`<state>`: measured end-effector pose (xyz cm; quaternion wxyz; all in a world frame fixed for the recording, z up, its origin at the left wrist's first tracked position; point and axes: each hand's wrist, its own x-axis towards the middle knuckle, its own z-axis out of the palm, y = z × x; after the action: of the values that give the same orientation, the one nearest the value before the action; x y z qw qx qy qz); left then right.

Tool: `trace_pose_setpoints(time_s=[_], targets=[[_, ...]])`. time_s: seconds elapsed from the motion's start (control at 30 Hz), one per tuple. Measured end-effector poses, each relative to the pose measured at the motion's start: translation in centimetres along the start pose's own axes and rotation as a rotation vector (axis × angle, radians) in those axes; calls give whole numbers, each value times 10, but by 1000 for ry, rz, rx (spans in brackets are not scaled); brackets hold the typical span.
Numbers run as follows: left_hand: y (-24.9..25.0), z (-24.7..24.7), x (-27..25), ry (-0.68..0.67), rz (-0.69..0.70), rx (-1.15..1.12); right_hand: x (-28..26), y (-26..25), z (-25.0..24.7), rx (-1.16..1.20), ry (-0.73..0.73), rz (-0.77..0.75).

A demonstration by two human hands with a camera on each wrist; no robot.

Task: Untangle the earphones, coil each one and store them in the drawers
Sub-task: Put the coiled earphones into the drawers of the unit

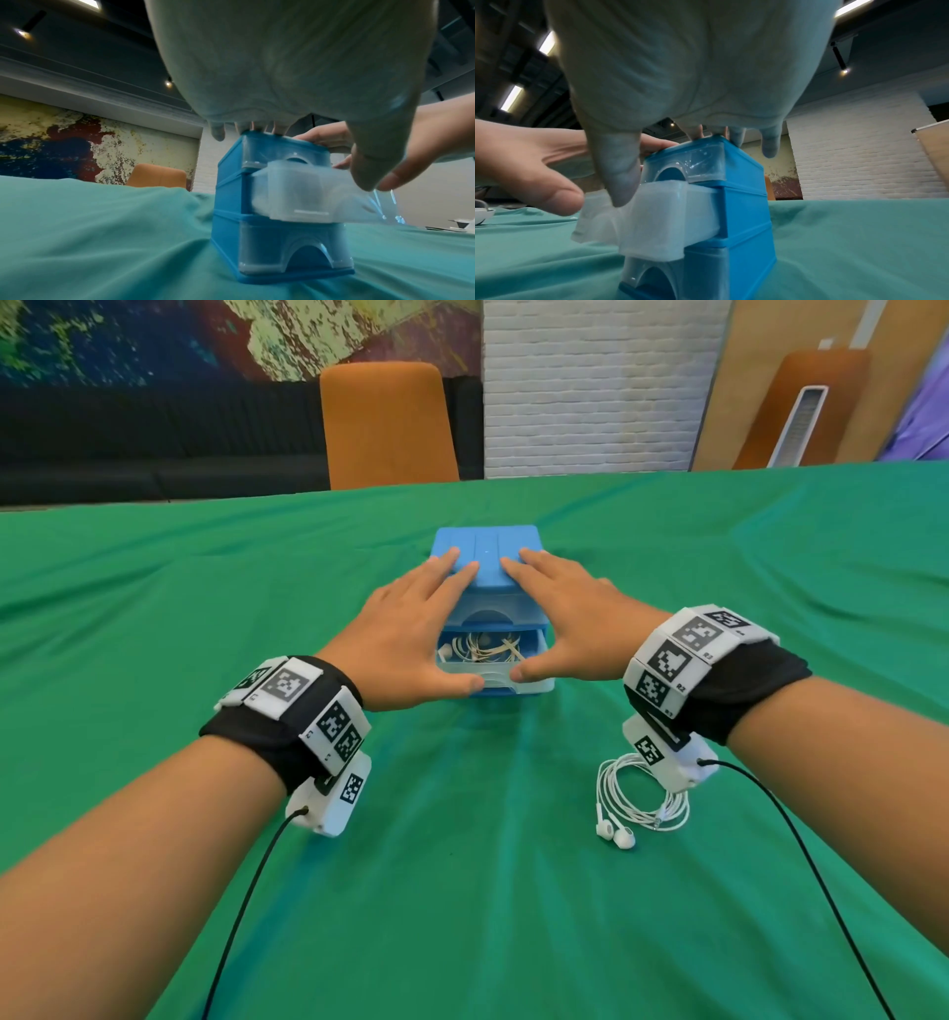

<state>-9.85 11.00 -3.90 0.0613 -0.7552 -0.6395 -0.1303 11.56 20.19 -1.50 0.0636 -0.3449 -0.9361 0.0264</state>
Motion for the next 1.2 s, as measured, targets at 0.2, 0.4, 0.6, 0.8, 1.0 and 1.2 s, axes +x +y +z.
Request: trace_pose_setpoints(time_s=[0.2, 0.4, 0.6, 0.8, 1.0, 1.2], targets=[[-2, 3, 8, 41, -28, -45, 12, 12, 9, 108, 26, -29], [-4, 9, 19, 155, -4, -32, 18, 11, 14, 56, 142, -39], [-5, 14, 24, 220, -21, -28, 23, 8, 22, 14, 245, -7], [-1, 17, 27, 290, -40, -15, 28, 4, 24, -17, 295, 26], [4, 18, 24, 319, -58, -4, 27, 3, 22, -11, 303, 33], [5, 20, 21, 295, -80, -159, 28, -2, 15, 30, 272, 75]])
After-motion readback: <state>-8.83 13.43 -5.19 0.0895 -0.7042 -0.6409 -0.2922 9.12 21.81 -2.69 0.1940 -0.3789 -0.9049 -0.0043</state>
